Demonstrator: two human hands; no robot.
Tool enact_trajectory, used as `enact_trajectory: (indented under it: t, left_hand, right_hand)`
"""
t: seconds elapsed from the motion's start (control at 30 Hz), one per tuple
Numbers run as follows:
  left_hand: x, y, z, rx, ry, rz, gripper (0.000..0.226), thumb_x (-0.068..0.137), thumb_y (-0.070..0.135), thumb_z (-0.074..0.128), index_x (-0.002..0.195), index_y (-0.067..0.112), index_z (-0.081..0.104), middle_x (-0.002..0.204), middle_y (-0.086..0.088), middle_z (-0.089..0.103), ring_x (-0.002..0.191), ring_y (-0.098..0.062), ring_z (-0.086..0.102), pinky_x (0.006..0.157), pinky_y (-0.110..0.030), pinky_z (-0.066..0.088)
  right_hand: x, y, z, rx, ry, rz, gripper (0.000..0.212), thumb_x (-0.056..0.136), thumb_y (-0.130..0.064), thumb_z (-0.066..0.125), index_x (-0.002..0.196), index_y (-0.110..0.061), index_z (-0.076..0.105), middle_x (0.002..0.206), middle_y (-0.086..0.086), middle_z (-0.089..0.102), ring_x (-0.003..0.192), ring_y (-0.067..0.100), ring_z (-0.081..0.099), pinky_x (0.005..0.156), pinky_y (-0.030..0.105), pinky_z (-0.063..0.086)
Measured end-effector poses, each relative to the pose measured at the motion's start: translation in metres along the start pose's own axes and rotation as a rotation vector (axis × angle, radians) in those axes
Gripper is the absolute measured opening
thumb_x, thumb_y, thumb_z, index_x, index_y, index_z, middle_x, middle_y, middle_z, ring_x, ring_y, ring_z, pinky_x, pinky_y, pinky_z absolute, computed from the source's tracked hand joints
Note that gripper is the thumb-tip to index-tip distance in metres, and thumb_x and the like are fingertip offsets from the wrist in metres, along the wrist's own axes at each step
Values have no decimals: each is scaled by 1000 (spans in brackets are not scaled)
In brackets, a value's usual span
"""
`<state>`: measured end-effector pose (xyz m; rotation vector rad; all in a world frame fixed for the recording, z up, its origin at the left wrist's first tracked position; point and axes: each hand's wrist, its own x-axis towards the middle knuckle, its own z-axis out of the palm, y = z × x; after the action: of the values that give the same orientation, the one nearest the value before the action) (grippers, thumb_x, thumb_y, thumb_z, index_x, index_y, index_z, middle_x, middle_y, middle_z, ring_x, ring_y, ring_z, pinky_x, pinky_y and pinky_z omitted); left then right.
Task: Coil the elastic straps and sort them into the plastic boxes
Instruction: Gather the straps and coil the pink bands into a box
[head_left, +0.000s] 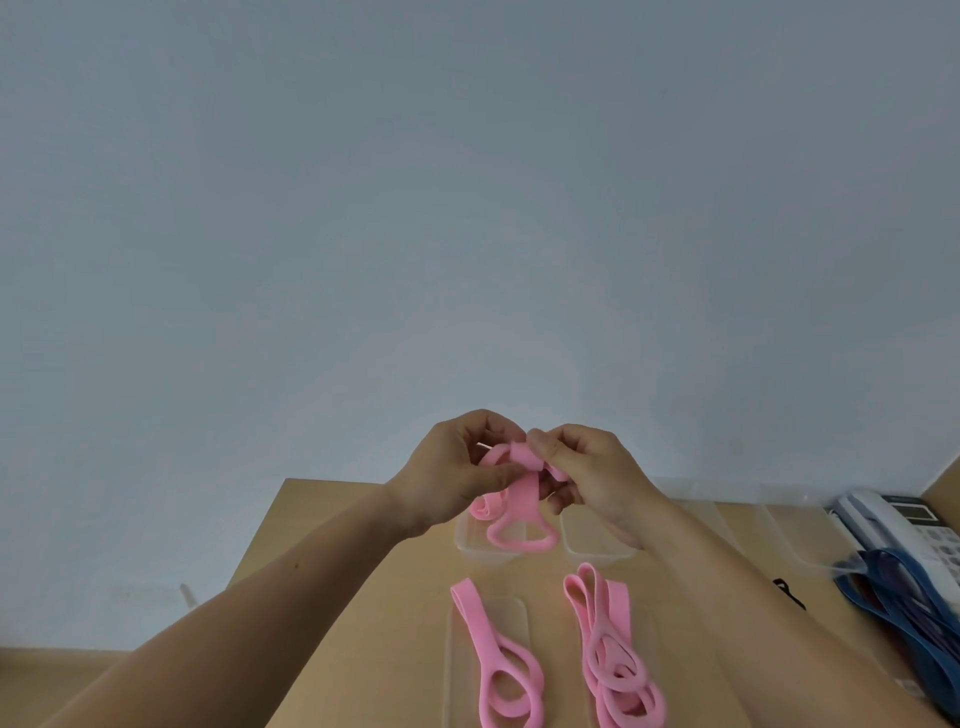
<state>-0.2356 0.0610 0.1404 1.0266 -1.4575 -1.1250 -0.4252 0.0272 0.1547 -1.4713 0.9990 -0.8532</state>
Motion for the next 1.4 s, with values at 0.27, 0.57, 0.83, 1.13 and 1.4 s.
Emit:
enact_trajectory:
  t: [0.27,0.57,0.83,1.13,1.4]
  left_hand:
    - [1,-3,-4,80,-29,-165,47,74,27,79,114,17,57,105,-11,70,89,-31,72,85,-50,58]
    - [0,5,-8,-122,-119,-298,45,78,12,69,117,-2,52,103,-29,67,100,-50,65,95,-62,48]
    - [3,8,-4,-180,-67,-273,40,74,14,76,108,2,58,80,-11,66,77,-30,64,80,-44,53]
    - [6,5,-2,21,-14,-121,35,72,10,83,101,8,62,90,-10,66,83,-28,66,81,-44,56]
    - [8,4,-2,57,-49,-217,46,69,14,81,111,11,61,98,-19,70,89,-28,70,90,-52,54]
  right_hand:
    - [0,5,3,-16,24,-58,17,87,-23,74,92,-7,68,70,7,69,57,19,62,51,27,51]
    - [-1,6,1,-69,17,-145,23,78,-23,82,98,-23,70,88,3,72,71,23,69,63,30,57]
    - [-4,5,-1,-47,-67,-178,43,68,-11,82,104,-31,69,103,9,70,96,26,68,86,38,58]
    - [-3,1,-1,19,-26,-1,41,77,-41,77,99,-7,68,81,13,73,67,27,70,68,40,57]
    - [-4,0,-2,-33,38,-114,20,77,-19,83,93,-13,73,77,2,73,62,16,69,58,23,54]
